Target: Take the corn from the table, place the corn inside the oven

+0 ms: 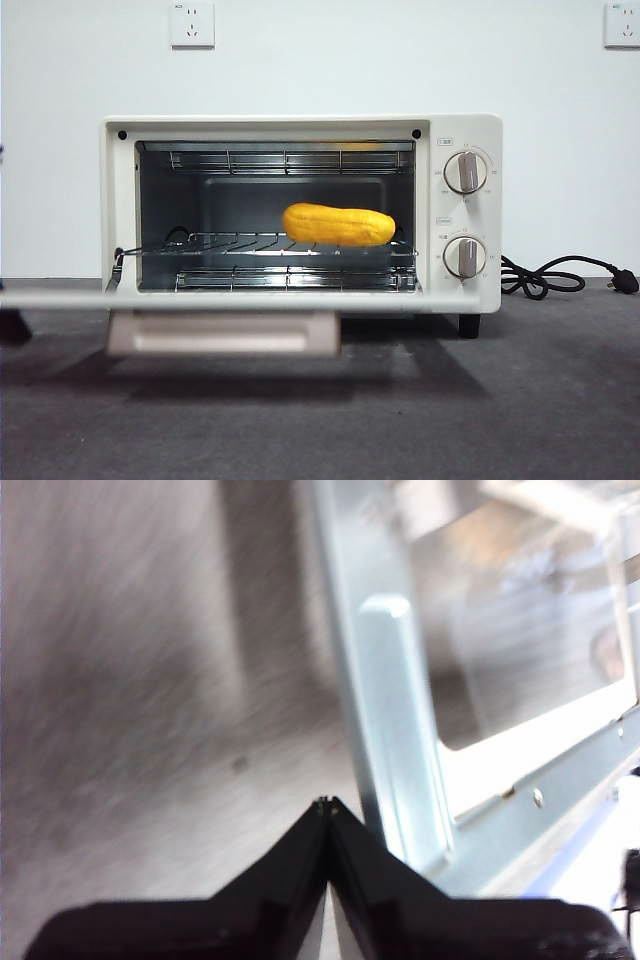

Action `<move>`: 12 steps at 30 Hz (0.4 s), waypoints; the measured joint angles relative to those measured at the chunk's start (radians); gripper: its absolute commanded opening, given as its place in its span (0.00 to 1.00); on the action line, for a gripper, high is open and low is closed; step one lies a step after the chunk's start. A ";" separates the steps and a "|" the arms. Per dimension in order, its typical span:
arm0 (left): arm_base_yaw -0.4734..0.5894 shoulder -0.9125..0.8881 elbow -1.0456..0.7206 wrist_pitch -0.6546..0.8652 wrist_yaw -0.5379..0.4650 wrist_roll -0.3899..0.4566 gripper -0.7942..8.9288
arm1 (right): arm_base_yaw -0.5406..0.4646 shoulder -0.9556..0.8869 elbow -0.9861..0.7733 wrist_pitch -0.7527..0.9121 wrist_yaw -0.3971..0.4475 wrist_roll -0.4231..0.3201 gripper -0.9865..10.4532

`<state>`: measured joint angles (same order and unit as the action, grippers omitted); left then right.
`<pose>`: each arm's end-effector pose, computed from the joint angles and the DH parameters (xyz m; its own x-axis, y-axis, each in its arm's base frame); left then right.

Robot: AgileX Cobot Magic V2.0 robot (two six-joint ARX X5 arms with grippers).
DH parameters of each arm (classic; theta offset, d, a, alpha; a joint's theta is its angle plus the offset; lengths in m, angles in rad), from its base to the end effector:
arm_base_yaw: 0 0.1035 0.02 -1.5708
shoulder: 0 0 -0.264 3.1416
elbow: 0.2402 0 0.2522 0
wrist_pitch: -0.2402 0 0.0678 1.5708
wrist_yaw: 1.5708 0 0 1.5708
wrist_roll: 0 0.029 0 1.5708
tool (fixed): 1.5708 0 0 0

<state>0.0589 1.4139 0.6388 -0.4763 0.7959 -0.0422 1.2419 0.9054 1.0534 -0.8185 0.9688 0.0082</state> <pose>0.2242 -0.0075 0.1521 0.2614 -0.7003 -0.6643 0.1426 0.7086 -0.6910 0.0732 0.1403 0.3543 0.9233 0.1537 -0.3519 -0.3257 0.7989 -0.5057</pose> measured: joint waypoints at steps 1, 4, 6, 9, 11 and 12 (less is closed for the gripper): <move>0.000 -0.018 0.014 -0.011 0.003 -0.005 0.07 | 0.000 0.000 0.000 0.000 0.000 0.000 0.08; 0.000 -0.077 0.074 -0.046 0.007 -0.012 0.07 | 0.000 0.000 0.000 0.000 0.000 0.001 0.08; 0.000 -0.112 0.124 -0.072 0.023 -0.012 0.07 | 0.000 0.000 0.000 0.000 0.000 0.001 0.08; -0.004 -0.165 0.212 -0.100 0.042 -0.014 0.07 | 0.000 0.000 0.000 0.000 0.000 0.001 0.08; -0.007 -0.192 0.278 -0.112 0.033 -0.015 0.07 | 0.000 0.000 0.000 0.000 0.000 0.002 0.08; -0.007 -0.200 0.306 -0.115 0.025 -0.017 0.07 | 0.000 0.000 0.000 0.000 0.000 0.002 0.08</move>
<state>0.0517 1.2137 0.9447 -0.5911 0.8211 -0.0593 1.2419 0.9054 1.0534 -0.8185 0.9688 0.0105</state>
